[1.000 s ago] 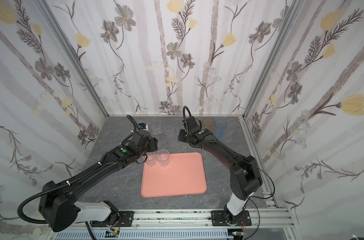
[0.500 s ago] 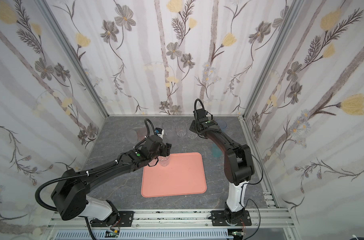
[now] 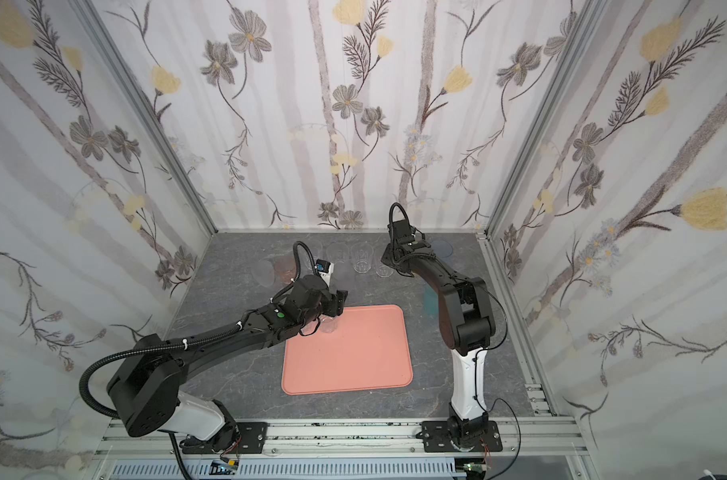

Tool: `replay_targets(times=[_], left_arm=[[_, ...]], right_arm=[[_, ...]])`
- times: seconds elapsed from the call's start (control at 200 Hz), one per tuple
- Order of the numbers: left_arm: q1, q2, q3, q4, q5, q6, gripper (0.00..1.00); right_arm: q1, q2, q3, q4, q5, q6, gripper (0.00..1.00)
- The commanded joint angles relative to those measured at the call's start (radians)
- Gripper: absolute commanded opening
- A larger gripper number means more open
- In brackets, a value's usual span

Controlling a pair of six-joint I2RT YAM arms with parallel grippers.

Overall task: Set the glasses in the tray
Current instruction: 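Reach the right gripper to a clear glass beside the yellow glass, then grasp the clear glass with the right gripper and carry it over the tray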

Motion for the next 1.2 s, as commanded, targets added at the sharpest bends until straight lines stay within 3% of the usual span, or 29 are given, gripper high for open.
replay_targets(times=[0.0,0.32,0.52,0.884,1.194], left_arm=[[0.000,0.005,-0.010,0.048,-0.004,0.008,0.72],[-0.002,0.005,-0.021,0.064,-0.009,0.017,0.72],[-0.005,0.005,-0.018,0.068,-0.007,0.015,0.72],[-0.005,-0.074,-0.050,0.070,-0.071,0.059,0.72],[-0.004,-0.198,-0.119,0.070,-0.102,0.063,0.73]], right_arm=[[-0.003,0.032,0.022,0.026,0.001,0.011,0.37],[0.000,0.023,-0.031,0.053,0.004,0.013,0.13],[0.007,-0.026,-0.066,0.051,0.026,-0.001,0.03],[0.042,-0.202,-0.212,0.025,0.044,-0.048,0.01],[0.152,-0.410,-0.349,-0.091,0.072,-0.153,0.01]])
